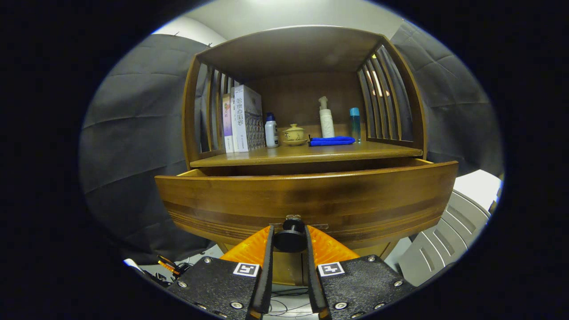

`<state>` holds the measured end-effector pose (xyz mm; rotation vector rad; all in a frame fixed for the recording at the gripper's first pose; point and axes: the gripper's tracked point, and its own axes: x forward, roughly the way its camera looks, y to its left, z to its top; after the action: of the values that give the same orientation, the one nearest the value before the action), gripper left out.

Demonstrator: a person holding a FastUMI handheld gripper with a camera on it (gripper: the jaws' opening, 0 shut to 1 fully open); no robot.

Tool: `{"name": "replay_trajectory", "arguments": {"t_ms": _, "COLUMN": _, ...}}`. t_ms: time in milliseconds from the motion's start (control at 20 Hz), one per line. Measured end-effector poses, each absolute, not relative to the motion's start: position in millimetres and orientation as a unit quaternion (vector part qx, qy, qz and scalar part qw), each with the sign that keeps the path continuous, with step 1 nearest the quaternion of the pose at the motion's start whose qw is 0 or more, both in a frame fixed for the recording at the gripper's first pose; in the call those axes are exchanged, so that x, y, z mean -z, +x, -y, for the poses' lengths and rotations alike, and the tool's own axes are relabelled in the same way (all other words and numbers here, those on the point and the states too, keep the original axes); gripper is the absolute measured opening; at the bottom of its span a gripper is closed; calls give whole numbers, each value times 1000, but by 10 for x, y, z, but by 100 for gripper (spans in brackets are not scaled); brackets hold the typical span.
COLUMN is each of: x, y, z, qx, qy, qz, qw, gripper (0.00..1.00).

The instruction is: Pull open the drawer, take out the items inside it, and place them on the countertop above the cabinet.

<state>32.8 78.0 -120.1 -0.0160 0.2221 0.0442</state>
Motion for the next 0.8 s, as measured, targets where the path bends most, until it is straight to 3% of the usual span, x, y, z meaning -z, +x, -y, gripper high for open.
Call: {"name": "replay_trajectory", "arguments": {"t_ms": 800, "x": 1302, "y": -501, "z": -936, "qx": -59, "qy": -45, "qz": -117, "qw": 990, "gripper": 34}}
